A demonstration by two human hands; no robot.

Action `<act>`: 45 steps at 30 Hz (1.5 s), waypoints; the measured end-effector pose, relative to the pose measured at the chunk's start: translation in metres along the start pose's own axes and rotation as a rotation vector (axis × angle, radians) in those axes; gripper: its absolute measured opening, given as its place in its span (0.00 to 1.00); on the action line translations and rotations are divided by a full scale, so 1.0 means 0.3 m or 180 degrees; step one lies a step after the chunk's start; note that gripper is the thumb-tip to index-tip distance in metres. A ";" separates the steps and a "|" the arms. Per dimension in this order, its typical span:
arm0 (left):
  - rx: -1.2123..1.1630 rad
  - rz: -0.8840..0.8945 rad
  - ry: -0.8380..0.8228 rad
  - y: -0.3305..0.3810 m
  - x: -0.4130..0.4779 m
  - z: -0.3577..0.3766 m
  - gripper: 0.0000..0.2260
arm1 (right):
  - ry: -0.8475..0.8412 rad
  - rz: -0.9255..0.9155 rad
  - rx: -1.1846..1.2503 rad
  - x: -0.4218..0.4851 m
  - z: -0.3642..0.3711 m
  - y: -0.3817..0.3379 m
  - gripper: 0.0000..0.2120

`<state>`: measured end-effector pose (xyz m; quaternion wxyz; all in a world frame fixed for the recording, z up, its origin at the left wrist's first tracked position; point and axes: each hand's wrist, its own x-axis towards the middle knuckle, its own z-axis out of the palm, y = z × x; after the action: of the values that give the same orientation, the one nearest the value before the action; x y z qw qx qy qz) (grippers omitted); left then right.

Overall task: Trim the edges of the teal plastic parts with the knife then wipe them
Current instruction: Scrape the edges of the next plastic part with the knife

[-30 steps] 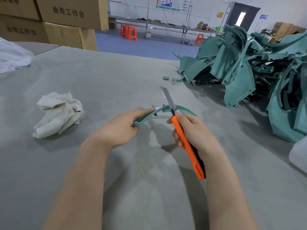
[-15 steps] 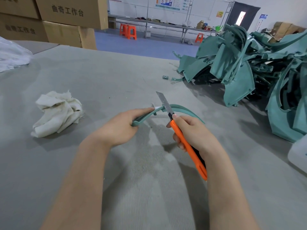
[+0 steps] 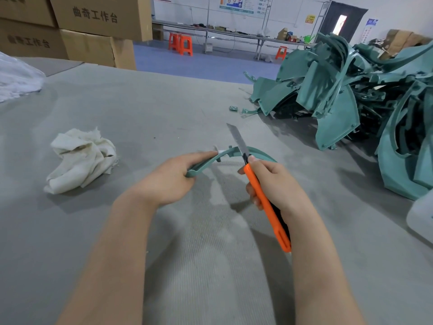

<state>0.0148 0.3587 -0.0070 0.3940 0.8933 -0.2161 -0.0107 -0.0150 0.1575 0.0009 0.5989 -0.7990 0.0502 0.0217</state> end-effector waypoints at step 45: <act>0.1502 0.0859 0.1100 0.065 0.027 0.050 0.31 | 0.1114 -0.0343 0.1502 0.028 0.050 -0.027 0.21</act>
<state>0.0118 0.3334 -0.0024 0.2047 0.9118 -0.2591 0.2440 -0.0053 0.1737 0.0037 0.7505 -0.6309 0.1139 -0.1604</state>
